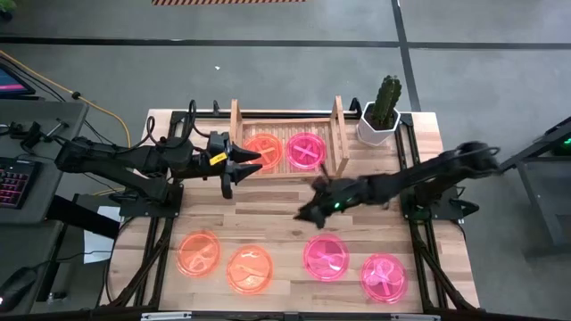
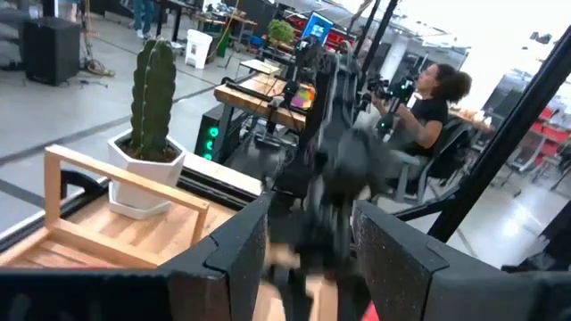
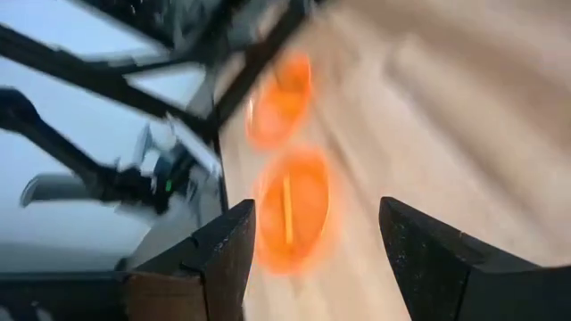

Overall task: Place and stack plates onto a shelf
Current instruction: Stack the right orange plate on top of the orange plate

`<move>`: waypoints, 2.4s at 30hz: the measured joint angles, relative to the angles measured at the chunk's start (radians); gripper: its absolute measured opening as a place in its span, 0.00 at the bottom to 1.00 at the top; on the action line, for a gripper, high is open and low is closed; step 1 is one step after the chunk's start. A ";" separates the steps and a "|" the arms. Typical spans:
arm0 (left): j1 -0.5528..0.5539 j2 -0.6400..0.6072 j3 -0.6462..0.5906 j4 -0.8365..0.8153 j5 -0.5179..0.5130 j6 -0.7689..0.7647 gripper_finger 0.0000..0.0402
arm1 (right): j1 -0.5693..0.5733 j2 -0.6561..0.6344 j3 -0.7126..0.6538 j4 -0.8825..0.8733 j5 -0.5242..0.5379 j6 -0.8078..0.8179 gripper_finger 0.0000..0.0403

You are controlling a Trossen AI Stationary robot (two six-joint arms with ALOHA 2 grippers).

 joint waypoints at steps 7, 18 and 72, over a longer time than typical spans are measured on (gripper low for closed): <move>0.000 0.000 0.000 -0.001 0.000 -0.016 0.39 | 0.089 0.217 0.014 0.141 -0.047 0.289 0.55; 0.000 0.000 0.000 -0.001 0.000 0.036 0.39 | 0.157 0.522 0.517 -0.326 -0.001 0.255 0.55; 0.001 0.004 0.000 -0.036 -0.010 0.017 0.39 | 0.079 0.469 0.561 -0.693 -0.120 -0.047 0.00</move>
